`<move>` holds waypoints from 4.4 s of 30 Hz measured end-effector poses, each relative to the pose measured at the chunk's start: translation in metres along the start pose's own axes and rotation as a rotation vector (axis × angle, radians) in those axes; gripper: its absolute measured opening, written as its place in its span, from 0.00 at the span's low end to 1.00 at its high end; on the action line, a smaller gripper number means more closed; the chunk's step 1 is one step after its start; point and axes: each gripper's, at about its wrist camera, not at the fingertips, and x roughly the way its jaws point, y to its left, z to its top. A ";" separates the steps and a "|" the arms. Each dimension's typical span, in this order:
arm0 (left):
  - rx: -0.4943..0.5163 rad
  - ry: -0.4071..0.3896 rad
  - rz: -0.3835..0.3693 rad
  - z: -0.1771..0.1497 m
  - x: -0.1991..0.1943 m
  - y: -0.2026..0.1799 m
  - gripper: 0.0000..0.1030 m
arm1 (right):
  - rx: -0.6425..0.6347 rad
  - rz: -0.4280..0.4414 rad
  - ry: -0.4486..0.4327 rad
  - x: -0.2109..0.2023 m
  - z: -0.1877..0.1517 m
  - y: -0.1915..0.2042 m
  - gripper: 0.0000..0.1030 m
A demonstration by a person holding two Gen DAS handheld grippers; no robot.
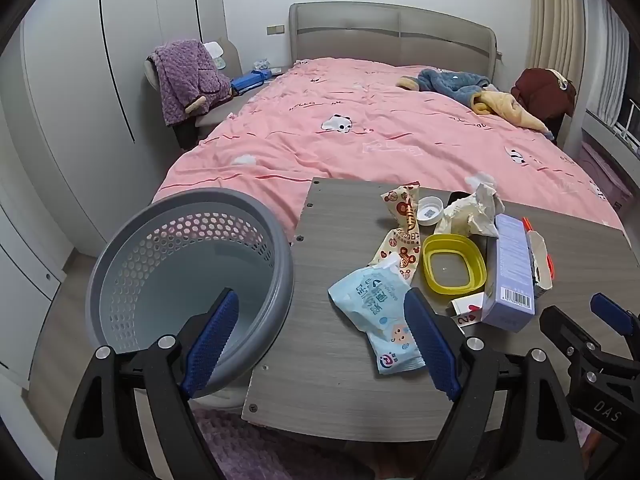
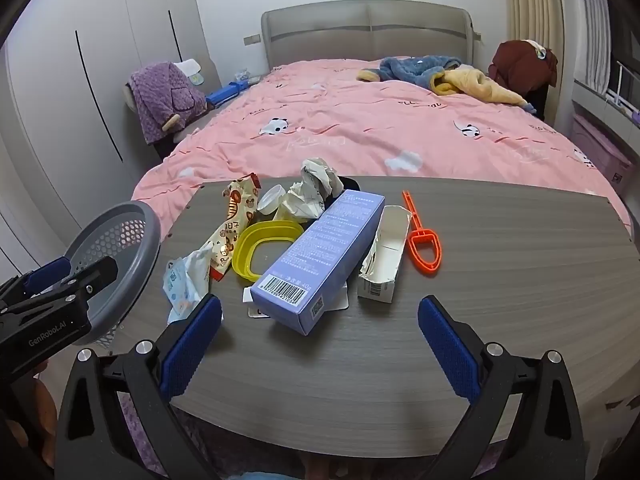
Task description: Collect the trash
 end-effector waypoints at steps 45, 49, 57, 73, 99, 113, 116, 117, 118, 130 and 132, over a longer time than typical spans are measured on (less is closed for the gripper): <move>0.006 -0.031 -0.004 -0.007 -0.021 0.001 0.79 | -0.016 0.007 -0.010 -0.014 -0.004 0.009 0.94; 0.006 -0.041 -0.004 -0.009 -0.026 0.001 0.79 | -0.016 0.011 -0.023 -0.021 -0.006 0.008 0.94; 0.007 -0.066 -0.003 -0.012 -0.038 0.002 0.79 | -0.018 0.016 -0.045 -0.033 -0.009 0.009 0.94; 0.018 -0.093 -0.003 -0.018 -0.054 0.000 0.79 | -0.016 0.020 -0.081 -0.047 -0.012 0.006 0.94; 0.008 -0.075 0.000 -0.019 -0.050 0.002 0.79 | -0.017 0.020 -0.077 -0.047 -0.013 0.006 0.94; -0.010 0.040 -0.030 -0.020 -0.010 -0.004 0.79 | 0.006 -0.001 -0.046 -0.027 -0.019 -0.018 0.94; -0.022 0.076 -0.058 -0.015 0.005 -0.011 0.79 | 0.024 -0.010 -0.046 -0.024 -0.018 -0.030 0.94; -0.023 0.086 -0.066 -0.013 0.011 -0.014 0.79 | 0.028 -0.015 -0.048 -0.023 -0.018 -0.033 0.94; -0.023 0.093 -0.071 -0.011 0.015 -0.018 0.79 | 0.031 -0.022 -0.050 -0.022 -0.018 -0.037 0.94; -0.083 0.221 -0.105 0.004 0.065 -0.035 0.79 | 0.081 -0.023 -0.025 -0.001 -0.017 -0.068 0.94; -0.087 0.238 -0.104 0.006 0.072 -0.036 0.79 | 0.088 -0.022 -0.021 0.001 -0.017 -0.072 0.94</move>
